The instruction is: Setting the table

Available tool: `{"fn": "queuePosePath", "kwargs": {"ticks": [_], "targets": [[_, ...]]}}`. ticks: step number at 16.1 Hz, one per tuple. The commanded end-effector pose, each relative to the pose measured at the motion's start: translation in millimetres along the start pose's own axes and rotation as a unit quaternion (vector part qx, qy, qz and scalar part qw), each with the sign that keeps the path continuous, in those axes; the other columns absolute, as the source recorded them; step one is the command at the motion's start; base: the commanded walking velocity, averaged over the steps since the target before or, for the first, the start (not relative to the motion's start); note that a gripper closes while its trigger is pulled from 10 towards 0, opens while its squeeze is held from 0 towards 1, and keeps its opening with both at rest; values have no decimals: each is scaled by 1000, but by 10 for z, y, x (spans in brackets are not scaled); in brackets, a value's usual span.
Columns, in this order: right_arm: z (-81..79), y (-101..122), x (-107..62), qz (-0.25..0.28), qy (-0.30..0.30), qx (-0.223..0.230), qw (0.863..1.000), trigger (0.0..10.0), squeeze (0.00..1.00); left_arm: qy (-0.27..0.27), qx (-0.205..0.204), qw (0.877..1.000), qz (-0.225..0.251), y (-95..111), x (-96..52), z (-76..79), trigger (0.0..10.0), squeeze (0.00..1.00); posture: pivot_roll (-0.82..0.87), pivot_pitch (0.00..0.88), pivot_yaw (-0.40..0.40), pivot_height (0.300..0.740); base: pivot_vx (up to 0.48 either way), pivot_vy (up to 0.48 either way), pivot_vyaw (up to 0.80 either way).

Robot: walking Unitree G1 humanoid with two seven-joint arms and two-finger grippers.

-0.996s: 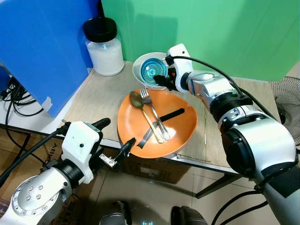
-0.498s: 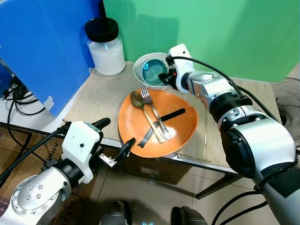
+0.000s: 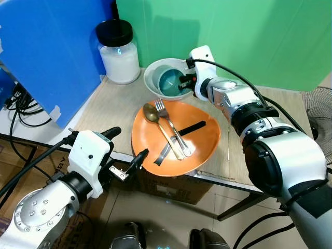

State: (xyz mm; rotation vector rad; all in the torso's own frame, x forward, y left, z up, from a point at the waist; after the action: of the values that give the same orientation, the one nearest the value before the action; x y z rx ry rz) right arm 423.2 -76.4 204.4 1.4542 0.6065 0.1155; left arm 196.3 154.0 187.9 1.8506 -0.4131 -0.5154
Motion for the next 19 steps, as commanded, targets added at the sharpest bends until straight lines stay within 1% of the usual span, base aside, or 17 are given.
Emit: {"fn": "queuePosePath", "kwargs": {"ticks": [1,2,3,4,7,8,9,11,12,13,14,15,16,17,18,19], "targets": [[-14,19,5,12,0,17,1000,0,0,6,9,1000,3,8,8,-29,10000,0,53,126,11,740,0,0,0],[-11,49,2,24,0,42,999,0,0,13,12,1000,10,28,25,-57,10000,0,52,119,12,740,0,0,0],[-5,89,-2,38,0,54,998,0,0,18,14,1000,15,41,45,-87,10000,0,53,105,14,740,0,0,0],[6,137,-10,52,-1,76,996,0,0,24,18,999,20,55,68,-124,10000,0,50,96,19,740,0,0,0],[57,239,-42,80,-1,104,991,0,0,28,25,999,29,72,122,-166,10000,0,46,55,26,740,0,0,0],[107,320,-76,103,4,121,987,0,0,34,27,998,38,95,163,-182,10000,0,46,46,23,740,0,0,0],[192,436,-142,137,20,138,981,0,0,49,27,997,49,119,236,-188,10000,0,42,38,21,740,0,0,0],[268,495,-205,164,43,161,972,0,0,61,23,996,53,112,271,-166,10000,0,23,18,36,740,0,0,0],[319,528,-248,184,56,184,964,2706,0,68,21,996,55,109,290,-159,10000,0,21,17,40,740,0,0,0],[506,521,-393,219,68,194,954,10000,0,100,5,993,58,100,332,-170,10000,0,3,13,56,740,0,0,0],[637,432,-599,258,57,179,948,10000,0,131,-13,989,63,106,346,-217,10000,0,-24,14,73,740,0,0,0],[680,368,-713,269,43,173,947,10000,0,143,-19,987,68,113,349,-238,10000,0,-29,14,75,740,0,0,0],[720,267,-895,283,14,163,945,10000,0,156,-20,985,73,119,353,-255,10000,0,-45,14,79,740,0,0,-569],[727,191,-1070,298,-10,171,939,10000,0,166,-15,983,72,116,359,-259,10000,0,-57,18,82,740,0,0,-800],[669,142,-1230,313,-15,179,933,10000,0,177,-13,982,69,101,357,-260,10000,0,-74,21,82,740,0,0,-800],[613,87,-1343,323,-15,192,927,10000,0,189,-20,980,65,76,357,-253,10000,0,-94,22,86,740,0,0,-800]]}}
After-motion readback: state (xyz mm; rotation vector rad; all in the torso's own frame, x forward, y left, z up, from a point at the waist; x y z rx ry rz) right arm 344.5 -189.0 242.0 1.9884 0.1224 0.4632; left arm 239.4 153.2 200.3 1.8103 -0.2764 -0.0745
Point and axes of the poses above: a point about 5 cm out from each wrist's last joint towards the gripper, its own x axis pointing out of the wrist towards the gripper, its own y axis along the axis of the wrist's last joint, z = x × y, the point moved 1 cm from there along x, pointing out of the wrist towards the gripper, and after that the axes turned 6 degrees about x, right-handed, at the moved point
